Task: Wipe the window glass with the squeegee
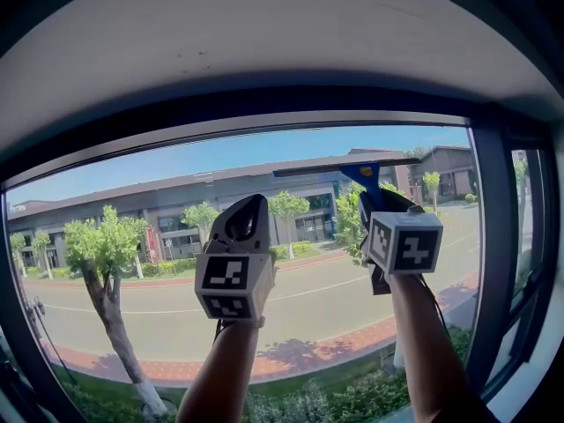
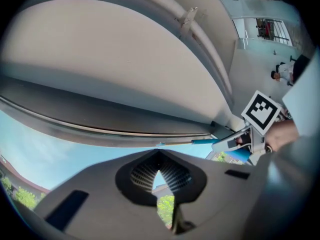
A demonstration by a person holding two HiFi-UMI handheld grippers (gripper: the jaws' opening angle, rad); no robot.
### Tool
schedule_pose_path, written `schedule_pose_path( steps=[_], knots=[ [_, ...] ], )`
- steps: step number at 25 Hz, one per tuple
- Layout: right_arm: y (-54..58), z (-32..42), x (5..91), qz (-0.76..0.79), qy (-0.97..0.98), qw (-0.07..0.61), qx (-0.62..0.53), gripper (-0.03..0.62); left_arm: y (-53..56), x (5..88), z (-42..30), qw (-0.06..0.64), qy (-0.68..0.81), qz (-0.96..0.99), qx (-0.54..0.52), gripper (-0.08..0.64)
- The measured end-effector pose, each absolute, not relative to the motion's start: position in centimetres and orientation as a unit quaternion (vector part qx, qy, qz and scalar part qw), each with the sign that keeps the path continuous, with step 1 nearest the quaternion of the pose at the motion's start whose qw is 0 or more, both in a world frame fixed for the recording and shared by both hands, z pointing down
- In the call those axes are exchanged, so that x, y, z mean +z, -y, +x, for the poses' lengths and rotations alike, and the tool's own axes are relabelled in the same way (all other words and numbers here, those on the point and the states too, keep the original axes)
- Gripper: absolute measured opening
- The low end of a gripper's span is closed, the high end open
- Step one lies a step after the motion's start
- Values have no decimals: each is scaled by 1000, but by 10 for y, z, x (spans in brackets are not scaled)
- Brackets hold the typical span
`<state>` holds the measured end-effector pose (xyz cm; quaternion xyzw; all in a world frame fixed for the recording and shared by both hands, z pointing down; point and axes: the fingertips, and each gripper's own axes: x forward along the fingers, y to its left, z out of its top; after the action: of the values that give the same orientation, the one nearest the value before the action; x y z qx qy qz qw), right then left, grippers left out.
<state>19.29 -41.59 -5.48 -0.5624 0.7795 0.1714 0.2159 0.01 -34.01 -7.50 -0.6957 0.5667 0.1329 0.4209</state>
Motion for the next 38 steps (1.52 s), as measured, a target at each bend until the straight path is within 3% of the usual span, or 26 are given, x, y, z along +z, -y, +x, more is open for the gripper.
schedule_pose_path(
  steps=[18,38],
  knots=[
    [442,186,-142,-575,-768,216,183,138,360,-95,-13,437,-568,-685,127,2],
    [458,189,-134,-578,-768,205,184,138,367,-69,-19,424,-577,-690,107,2]
  ],
)
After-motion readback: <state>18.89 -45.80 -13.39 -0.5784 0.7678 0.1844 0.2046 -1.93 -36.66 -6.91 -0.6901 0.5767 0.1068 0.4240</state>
